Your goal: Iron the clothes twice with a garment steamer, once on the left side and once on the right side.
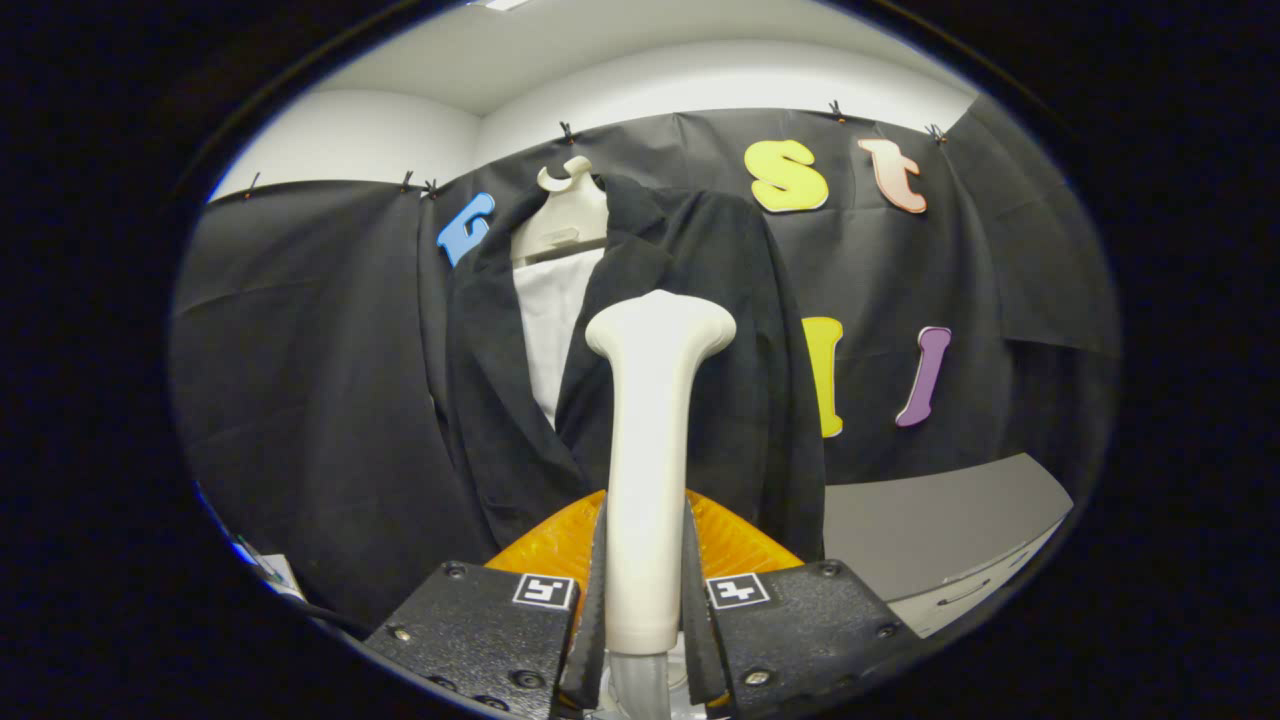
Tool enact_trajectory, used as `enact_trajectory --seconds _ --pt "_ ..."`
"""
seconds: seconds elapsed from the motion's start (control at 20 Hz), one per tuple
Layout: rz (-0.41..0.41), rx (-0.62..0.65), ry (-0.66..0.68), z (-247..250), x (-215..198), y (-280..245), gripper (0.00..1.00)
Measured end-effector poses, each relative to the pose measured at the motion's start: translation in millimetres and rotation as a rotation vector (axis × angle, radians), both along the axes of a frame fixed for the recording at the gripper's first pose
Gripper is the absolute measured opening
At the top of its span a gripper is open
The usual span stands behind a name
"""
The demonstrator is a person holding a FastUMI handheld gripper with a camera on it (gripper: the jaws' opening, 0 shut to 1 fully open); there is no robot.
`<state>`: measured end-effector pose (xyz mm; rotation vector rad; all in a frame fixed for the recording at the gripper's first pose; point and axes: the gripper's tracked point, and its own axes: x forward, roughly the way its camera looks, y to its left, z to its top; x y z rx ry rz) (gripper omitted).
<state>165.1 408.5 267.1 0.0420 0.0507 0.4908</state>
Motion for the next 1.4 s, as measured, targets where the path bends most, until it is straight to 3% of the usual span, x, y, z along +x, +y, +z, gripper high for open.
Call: enact_trajectory --seconds 1.4 --pt "-0.017 -0.155 0.267 -162 -29 -13 0.35"
